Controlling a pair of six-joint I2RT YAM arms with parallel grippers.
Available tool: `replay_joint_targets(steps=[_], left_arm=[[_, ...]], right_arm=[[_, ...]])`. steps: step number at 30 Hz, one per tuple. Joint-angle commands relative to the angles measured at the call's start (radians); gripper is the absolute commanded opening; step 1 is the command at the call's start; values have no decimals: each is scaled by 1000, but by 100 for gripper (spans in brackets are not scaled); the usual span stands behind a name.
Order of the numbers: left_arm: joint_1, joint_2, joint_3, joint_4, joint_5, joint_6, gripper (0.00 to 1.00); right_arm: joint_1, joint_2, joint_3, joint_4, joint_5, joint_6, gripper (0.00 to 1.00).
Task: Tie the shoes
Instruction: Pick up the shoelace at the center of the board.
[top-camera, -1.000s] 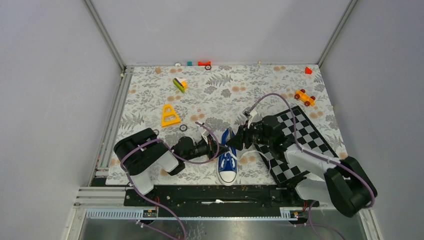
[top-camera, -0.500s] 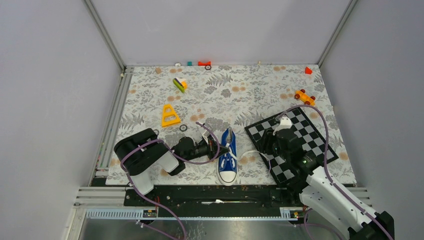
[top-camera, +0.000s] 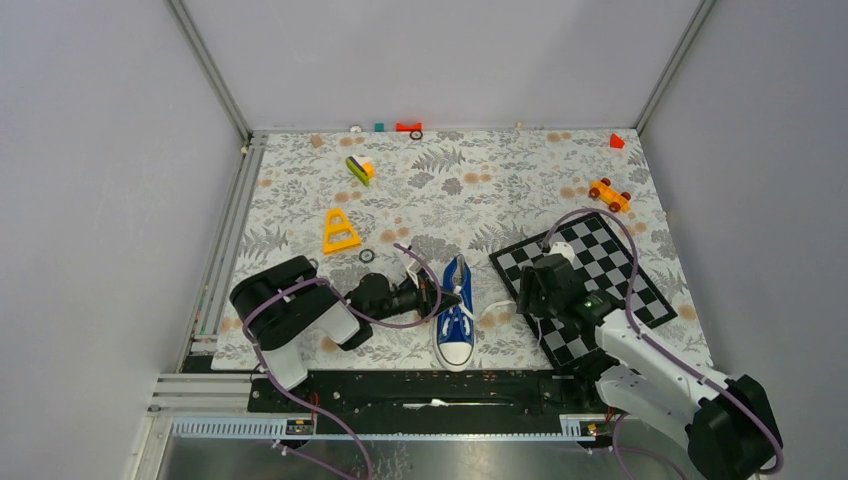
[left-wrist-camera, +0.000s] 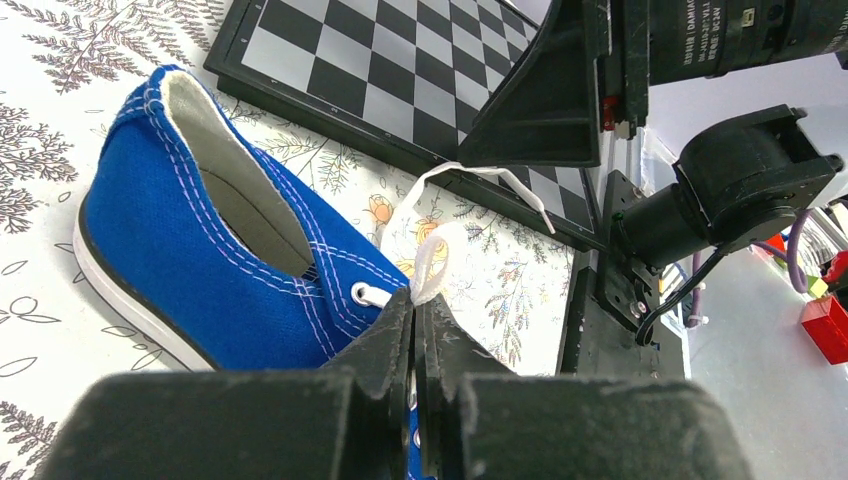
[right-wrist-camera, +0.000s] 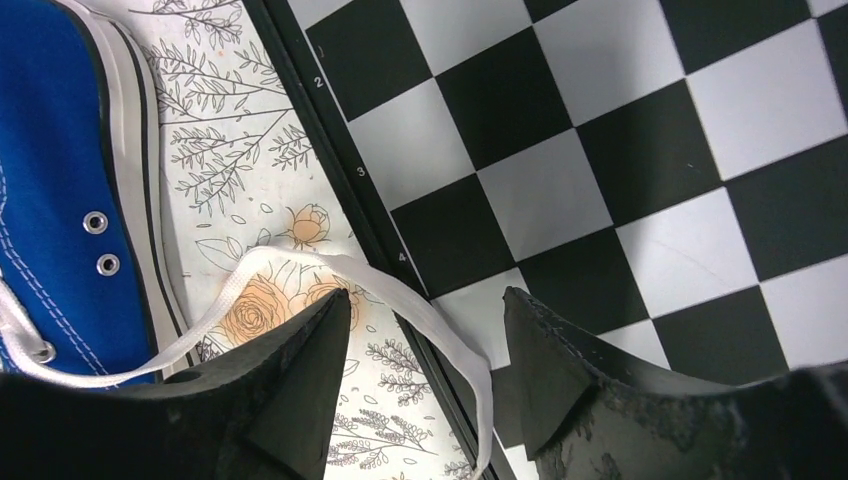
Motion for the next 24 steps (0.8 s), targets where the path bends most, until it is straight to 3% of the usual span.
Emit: replay_joint_targets(steps=[1, 10, 15, 24], left_arm=[[-5, 8, 25, 85, 12, -4, 0], [-5, 11, 25, 85, 9, -7, 0], [-5, 12, 28, 85, 11, -8, 0], [-5, 10, 29, 84, 10, -11, 0]], right_arm=[[-3, 64, 22, 83, -41, -46, 64], [-3, 185, 68, 72, -81, -59, 62], [3, 213, 76, 60, -87, -52, 48], [49, 208, 93, 25, -33, -36, 54]])
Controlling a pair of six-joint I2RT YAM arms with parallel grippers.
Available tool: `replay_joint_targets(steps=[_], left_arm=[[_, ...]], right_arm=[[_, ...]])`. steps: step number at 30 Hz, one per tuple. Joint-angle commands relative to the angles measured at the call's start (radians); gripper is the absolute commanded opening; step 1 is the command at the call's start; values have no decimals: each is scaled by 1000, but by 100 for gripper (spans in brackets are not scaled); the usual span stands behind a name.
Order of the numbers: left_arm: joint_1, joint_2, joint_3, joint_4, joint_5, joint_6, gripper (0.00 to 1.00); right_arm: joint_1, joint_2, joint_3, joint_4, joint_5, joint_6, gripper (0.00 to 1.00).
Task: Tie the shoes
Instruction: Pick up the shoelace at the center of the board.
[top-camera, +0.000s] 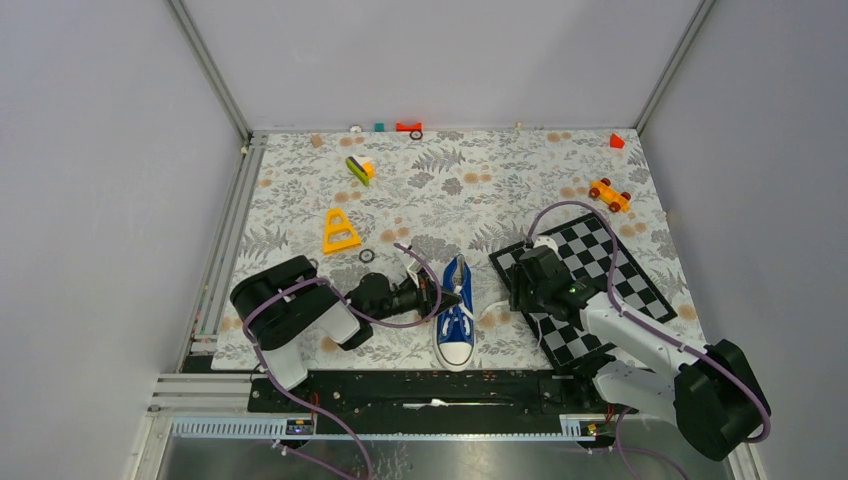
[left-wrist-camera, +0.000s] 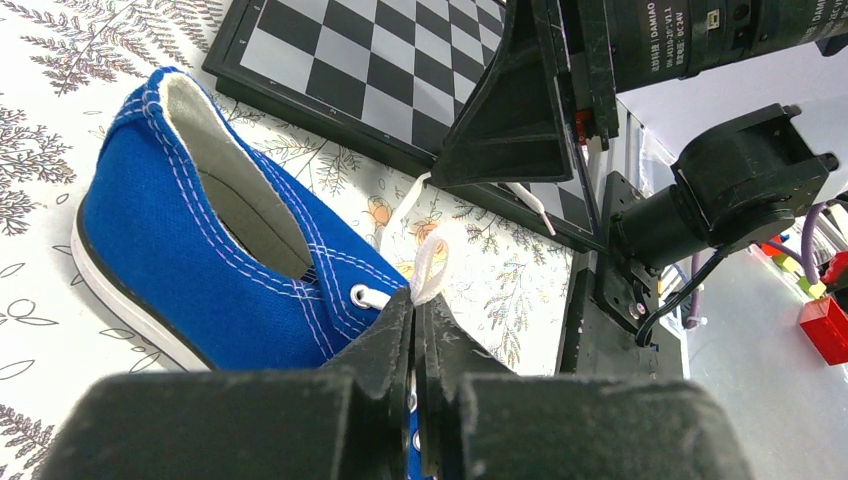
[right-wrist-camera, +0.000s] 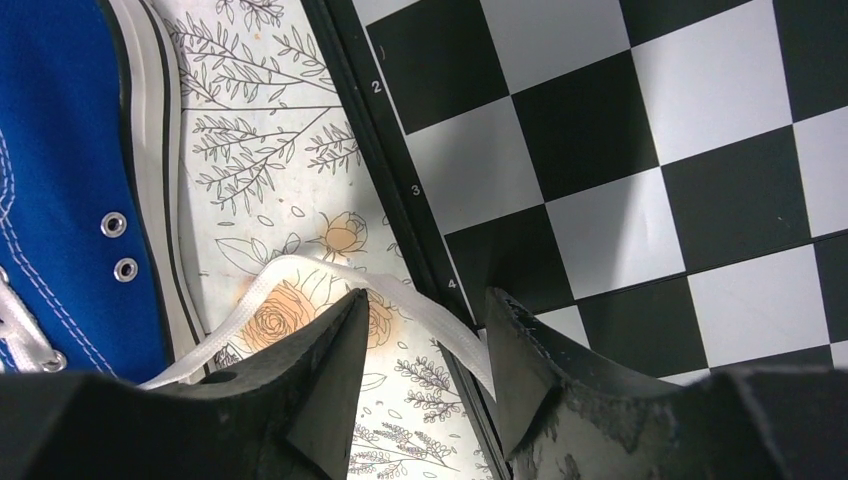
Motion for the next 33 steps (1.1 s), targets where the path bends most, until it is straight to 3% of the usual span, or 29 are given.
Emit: replay_joint_targets(steps=[1, 10, 20, 28, 33], left_arm=[[-5, 4, 22, 83, 12, -10, 0], [-5, 7, 25, 83, 17, -15, 0], [-4, 5, 22, 83, 15, -18, 0], [-4, 10, 30, 83, 24, -20, 0], [-4, 23, 43, 83, 28, -27, 0]], right_arm=[[31, 12, 36, -50, 38, 12, 53], [85, 44, 62, -84, 94, 29, 49], [85, 106, 98, -106, 141, 21, 0], [87, -98, 100, -99, 98, 9, 0], [177, -93, 160, -117, -18, 29, 0]])
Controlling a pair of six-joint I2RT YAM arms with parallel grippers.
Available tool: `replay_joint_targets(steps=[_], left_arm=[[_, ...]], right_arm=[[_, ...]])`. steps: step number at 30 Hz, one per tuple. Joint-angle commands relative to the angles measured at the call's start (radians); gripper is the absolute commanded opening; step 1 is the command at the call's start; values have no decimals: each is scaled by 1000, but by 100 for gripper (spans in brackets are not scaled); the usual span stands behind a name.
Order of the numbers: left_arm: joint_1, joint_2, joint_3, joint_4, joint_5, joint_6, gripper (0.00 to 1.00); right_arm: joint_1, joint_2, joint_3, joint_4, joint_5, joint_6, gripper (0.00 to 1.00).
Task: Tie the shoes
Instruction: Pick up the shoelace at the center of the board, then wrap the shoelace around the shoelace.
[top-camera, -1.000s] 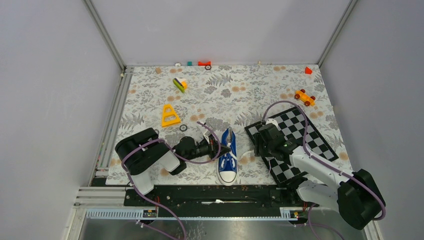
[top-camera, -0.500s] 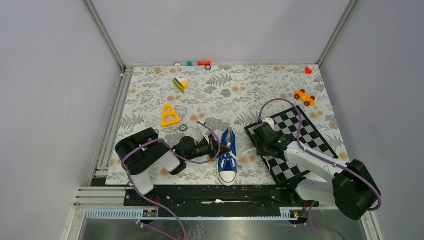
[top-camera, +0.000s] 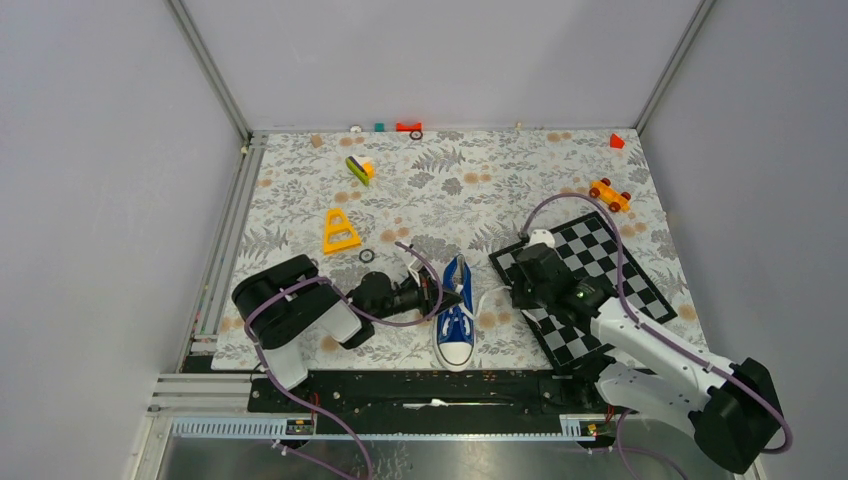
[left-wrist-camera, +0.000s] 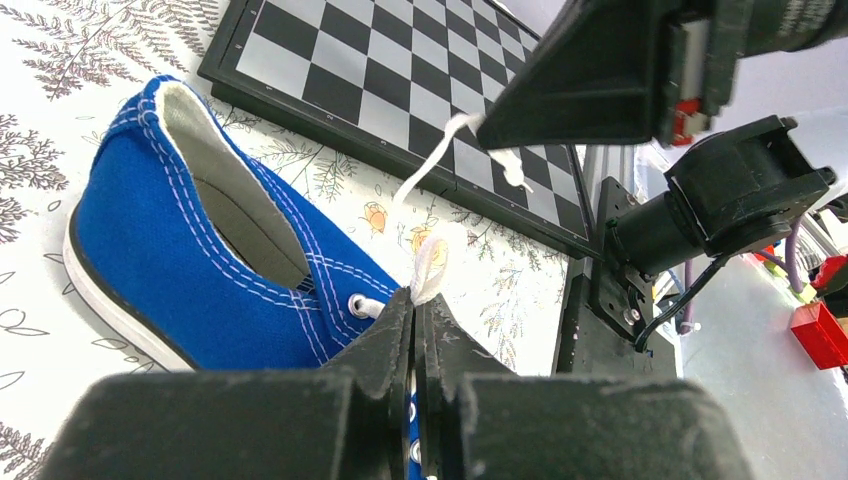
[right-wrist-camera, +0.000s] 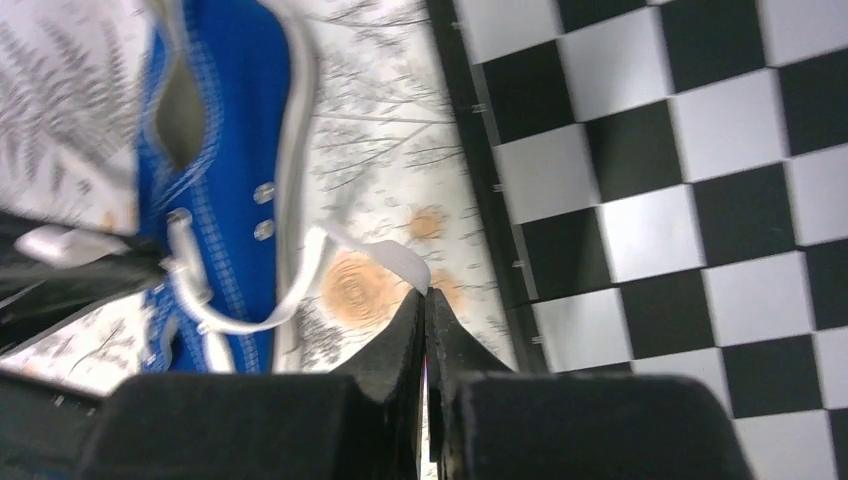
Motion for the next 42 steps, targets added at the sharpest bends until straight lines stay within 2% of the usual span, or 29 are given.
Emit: replay_joint_targets(steps=[1, 7, 14, 19, 23, 36, 42], left_arm=[[-4, 17, 34, 83, 28, -11, 0], [-4, -1, 14, 83, 35, -3, 0], [-4, -21, -1, 83, 62, 3, 0], [-4, -19, -3, 83, 65, 3, 0], [-3, -16, 1, 83, 68, 8, 0], [-1, -17, 22, 63, 126, 3, 0], [2, -36, 35, 27, 127, 6, 0]], right_arm=[[107, 22, 88, -19, -79, 17, 0], [132, 44, 159, 15, -91, 8, 0], [131, 248, 362, 3, -110, -100, 0], [132, 299, 457, 20, -201, -109, 0], [133, 290, 460, 39, -282, -92, 0], [136, 310, 449, 77, -355, -111, 0], [140, 231, 391, 92, -388, -86, 0]])
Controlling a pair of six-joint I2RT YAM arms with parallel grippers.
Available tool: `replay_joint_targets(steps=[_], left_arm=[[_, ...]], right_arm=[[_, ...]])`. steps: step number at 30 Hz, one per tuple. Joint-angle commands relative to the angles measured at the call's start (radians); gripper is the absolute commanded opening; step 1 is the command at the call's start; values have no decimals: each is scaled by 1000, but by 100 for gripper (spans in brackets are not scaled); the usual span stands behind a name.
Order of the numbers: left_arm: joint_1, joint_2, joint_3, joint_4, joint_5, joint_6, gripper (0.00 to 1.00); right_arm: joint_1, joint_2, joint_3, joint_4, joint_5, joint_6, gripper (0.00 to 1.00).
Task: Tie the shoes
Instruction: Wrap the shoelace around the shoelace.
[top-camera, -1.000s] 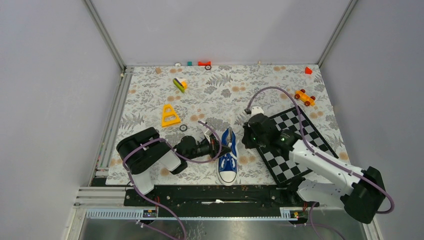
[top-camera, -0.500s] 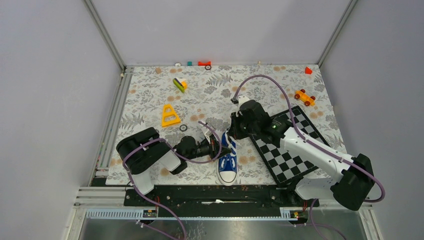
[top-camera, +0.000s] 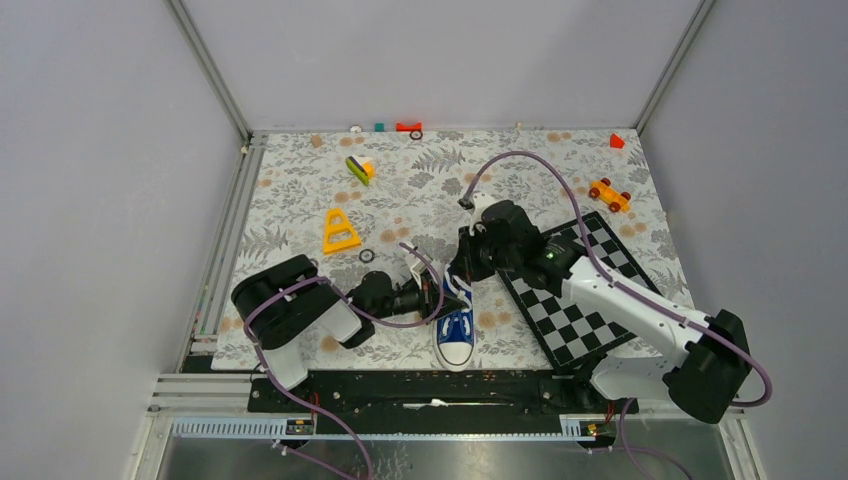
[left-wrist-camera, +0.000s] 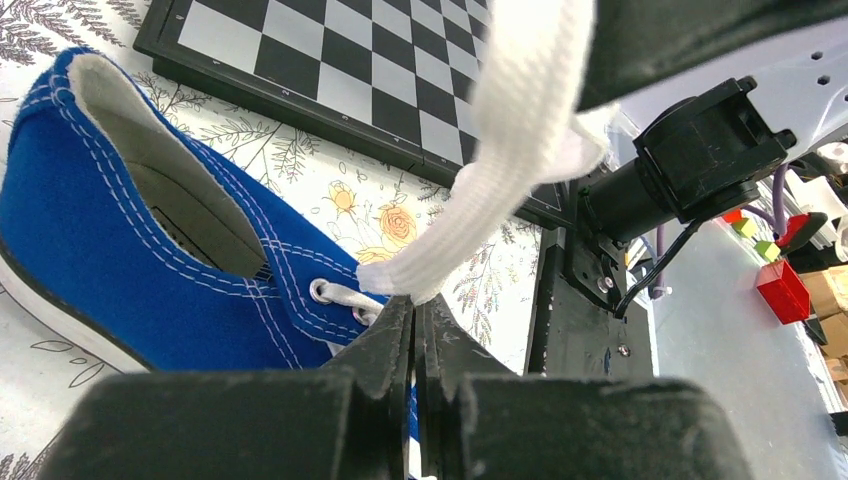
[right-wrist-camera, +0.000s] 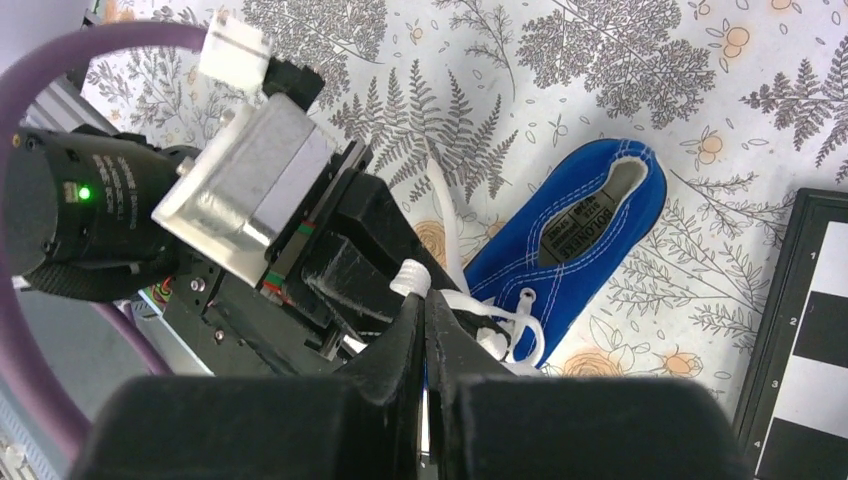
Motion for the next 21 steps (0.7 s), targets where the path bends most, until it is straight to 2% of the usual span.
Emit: replay_joint_targets(steps=[1, 13, 21], left_arm=[[1, -35, 32, 42, 41, 8, 0], [18, -22, 36, 50, 21, 3, 0], [38, -36, 22, 61, 4, 0, 0]], right_arm=[[14, -88, -44, 28, -47, 7, 0], [44, -280, -149, -53, -61, 32, 0], [68, -344, -184, -107, -60, 44, 0]])
